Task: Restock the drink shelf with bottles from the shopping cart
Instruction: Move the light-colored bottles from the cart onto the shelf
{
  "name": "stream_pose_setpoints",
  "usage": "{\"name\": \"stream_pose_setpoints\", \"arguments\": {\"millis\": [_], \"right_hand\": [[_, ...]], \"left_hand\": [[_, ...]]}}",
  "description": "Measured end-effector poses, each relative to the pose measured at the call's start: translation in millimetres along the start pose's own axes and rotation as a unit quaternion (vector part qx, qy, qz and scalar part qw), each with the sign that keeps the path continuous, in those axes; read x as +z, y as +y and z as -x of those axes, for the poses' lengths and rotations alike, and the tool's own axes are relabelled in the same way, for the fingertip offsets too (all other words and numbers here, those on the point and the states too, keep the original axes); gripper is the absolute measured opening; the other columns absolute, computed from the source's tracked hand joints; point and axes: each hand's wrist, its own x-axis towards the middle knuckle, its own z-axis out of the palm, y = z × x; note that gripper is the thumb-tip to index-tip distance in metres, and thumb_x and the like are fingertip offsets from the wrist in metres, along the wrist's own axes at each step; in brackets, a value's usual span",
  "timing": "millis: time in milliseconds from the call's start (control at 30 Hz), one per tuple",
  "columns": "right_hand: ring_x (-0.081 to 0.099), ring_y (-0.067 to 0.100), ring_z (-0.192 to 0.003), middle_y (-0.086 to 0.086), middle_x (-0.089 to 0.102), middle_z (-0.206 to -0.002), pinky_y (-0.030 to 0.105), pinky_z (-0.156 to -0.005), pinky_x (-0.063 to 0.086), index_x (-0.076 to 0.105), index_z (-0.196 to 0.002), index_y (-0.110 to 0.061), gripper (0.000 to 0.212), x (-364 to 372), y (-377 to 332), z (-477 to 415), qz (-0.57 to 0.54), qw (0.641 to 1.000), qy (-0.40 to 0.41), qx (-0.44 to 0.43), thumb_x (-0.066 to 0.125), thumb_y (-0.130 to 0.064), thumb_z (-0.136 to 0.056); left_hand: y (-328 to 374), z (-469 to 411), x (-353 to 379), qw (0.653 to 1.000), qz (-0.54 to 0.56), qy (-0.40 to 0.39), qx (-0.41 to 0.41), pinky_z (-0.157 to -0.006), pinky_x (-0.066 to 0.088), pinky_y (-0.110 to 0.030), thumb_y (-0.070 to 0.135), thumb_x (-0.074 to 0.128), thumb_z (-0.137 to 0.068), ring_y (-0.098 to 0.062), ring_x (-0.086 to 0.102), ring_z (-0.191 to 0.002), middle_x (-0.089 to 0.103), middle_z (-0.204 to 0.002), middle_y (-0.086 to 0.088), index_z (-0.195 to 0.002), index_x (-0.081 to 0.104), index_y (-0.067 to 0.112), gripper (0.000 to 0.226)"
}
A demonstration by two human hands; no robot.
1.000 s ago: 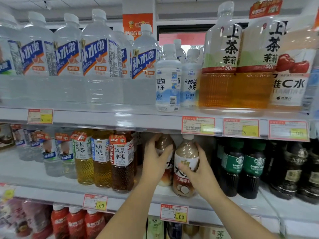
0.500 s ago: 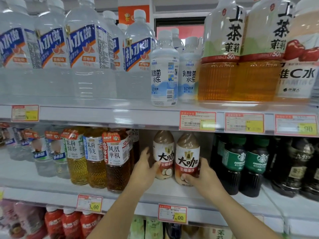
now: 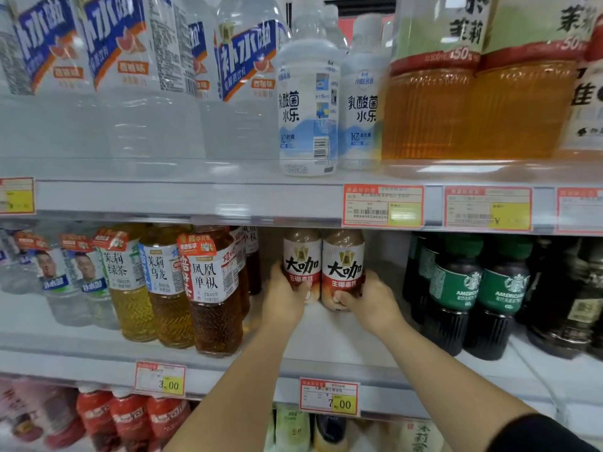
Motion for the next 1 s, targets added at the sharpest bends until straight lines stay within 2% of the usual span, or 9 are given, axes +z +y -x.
{"name": "stream_pose_setpoints", "arguments": {"millis": [167, 267, 367, 400, 500, 667, 800, 1000], "right_hand": [[0.055, 0.026, -0.116, 0.007, 0.059, -0.127, 0.021, -0.081, 0.037, 0.046, -0.130, -0.011, 0.061, 18.4, 1.8, -40.2, -0.022, 1.000, -0.012, 0.016, 0.073, -0.023, -0.077], [0.054, 0.028, -0.118, 0.007, 0.057, -0.129, 0.030, -0.091, 0.042, 0.040, -0.131, -0.013, 0.065, 31.2, 5.6, -60.8, -0.060, 0.998, -0.007, 0.029, 0.074, -0.017, -0.076], [0.056, 0.030, -0.115, 0.009, 0.058, -0.127, 0.039, -0.096, 0.045, 0.041, -0.129, -0.012, 0.064, 41.2, 9.1, -75.0, -0.079, 0.996, 0.007, 0.040, 0.075, -0.015, -0.075], [0.057, 0.030, -0.112, 0.010, 0.059, -0.125, 0.038, -0.094, 0.047, 0.043, -0.128, -0.012, 0.062, 43.5, 10.6, -79.4, -0.072, 0.996, 0.011, 0.046, 0.075, -0.017, -0.075], [0.060, 0.030, -0.107, 0.011, 0.062, -0.120, 0.038, -0.090, 0.049, 0.050, -0.123, -0.011, 0.053, 48.5, 13.6, -89.7, -0.049, 0.997, 0.018, 0.062, 0.073, -0.022, -0.076], [0.060, 0.031, -0.106, 0.011, 0.064, -0.115, 0.043, -0.092, 0.049, 0.051, -0.117, -0.013, 0.040, 53.2, 17.1, -100.5, -0.030, 0.998, 0.033, 0.049, 0.067, -0.022, -0.081], [0.060, 0.030, -0.105, 0.010, 0.064, -0.115, 0.040, -0.090, 0.049, 0.050, -0.116, -0.012, 0.037, 54.4, 20.3, -105.9, -0.015, 0.998, 0.042, 0.045, 0.064, -0.024, -0.084], [0.061, 0.031, -0.104, 0.009, 0.064, -0.116, 0.043, -0.090, 0.050, 0.050, -0.117, -0.016, 0.039, 60.3, 25.1, -109.4, -0.015, 0.998, 0.058, 0.024, 0.064, -0.029, -0.083]], "left_hand": [[-2.5, -35.1, 12.9, 0.999, 0.022, 0.002, -0.023, -0.102, 0.038, -0.040, 0.011, 0.068, -0.082, -0.031, 0.047, -0.125, 0.051, -0.134, -0.013, -0.137, 0.035, 0.008, 0.064], [-8.9, -61.4, 22.0, 0.999, 0.036, -0.013, -0.024, -0.102, 0.041, -0.045, 0.021, 0.075, -0.073, -0.031, 0.050, -0.121, 0.053, -0.130, -0.010, -0.137, 0.037, 0.015, 0.075], [-37.6, -96.8, 41.2, 0.999, 0.032, 0.025, -0.013, -0.096, 0.046, -0.050, 0.043, 0.071, -0.053, -0.029, 0.054, -0.115, 0.057, -0.124, -0.008, -0.132, 0.042, 0.022, 0.087], [-43.2, -103.4, 45.9, 0.999, 0.029, 0.036, -0.015, -0.095, 0.046, -0.051, 0.043, 0.070, -0.053, -0.030, 0.055, -0.113, 0.058, -0.122, -0.010, -0.129, 0.045, 0.020, 0.083], [-31.1, -100.3, 44.0, 0.999, 0.026, 0.041, -0.017, -0.092, 0.048, -0.049, 0.026, 0.075, -0.064, -0.033, 0.057, -0.109, 0.060, -0.119, -0.014, -0.122, 0.051, 0.007, 0.065], [-29.3, -113.1, 47.5, 0.998, 0.038, 0.036, -0.023, -0.086, 0.052, -0.048, 0.028, 0.079, -0.050, -0.032, 0.062, -0.101, 0.064, -0.110, -0.016, -0.112, 0.052, 0.003, 0.071], [-26.3, -116.0, 50.3, 0.998, 0.006, 0.055, -0.011, -0.089, 0.049, -0.045, 0.015, 0.079, -0.064, -0.032, 0.058, -0.107, 0.060, -0.116, -0.018, -0.114, 0.050, 0.000, 0.060], [-30.1, -124.9, 56.6, 0.997, -0.008, 0.071, -0.003, -0.089, 0.050, -0.043, 0.018, 0.079, -0.065, -0.032, 0.058, -0.108, 0.059, -0.119, -0.015, -0.116, 0.049, 0.005, 0.061]]}}
